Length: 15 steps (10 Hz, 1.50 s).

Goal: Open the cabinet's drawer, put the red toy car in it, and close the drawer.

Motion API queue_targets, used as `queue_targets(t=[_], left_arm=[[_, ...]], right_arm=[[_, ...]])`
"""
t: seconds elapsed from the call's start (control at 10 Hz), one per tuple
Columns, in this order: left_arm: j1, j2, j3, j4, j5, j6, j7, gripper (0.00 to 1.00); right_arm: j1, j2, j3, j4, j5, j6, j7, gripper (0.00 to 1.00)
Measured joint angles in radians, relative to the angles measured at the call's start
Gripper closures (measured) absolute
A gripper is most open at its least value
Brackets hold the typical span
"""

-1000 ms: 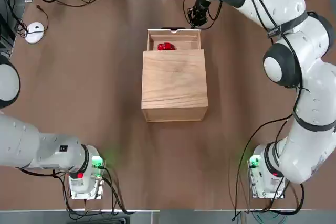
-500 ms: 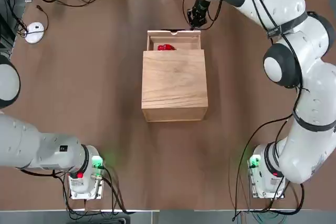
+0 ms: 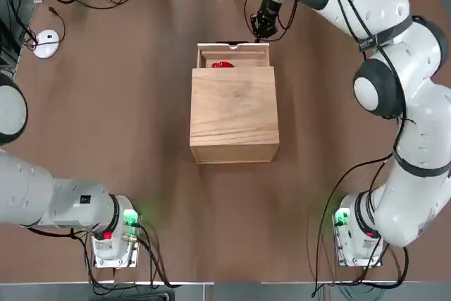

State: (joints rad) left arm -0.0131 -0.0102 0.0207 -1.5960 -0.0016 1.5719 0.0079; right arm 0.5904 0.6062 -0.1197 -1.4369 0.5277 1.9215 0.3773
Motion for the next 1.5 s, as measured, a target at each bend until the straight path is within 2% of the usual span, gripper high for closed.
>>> queue_targets(t=[0.9,1.5], left_arm=[[0.0,0.001,0.0,0.0,0.0,0.0,0.0,0.03],[0.0,0.002,0.0,0.0,0.0,0.0,0.0,0.03]], right_arm=[[0.002,0.0,0.036,-0.001,0.0,-0.024,-0.005,0.97],[0.002,0.0,0.047,0.0,0.006,-0.13,-0.01,0.97]])
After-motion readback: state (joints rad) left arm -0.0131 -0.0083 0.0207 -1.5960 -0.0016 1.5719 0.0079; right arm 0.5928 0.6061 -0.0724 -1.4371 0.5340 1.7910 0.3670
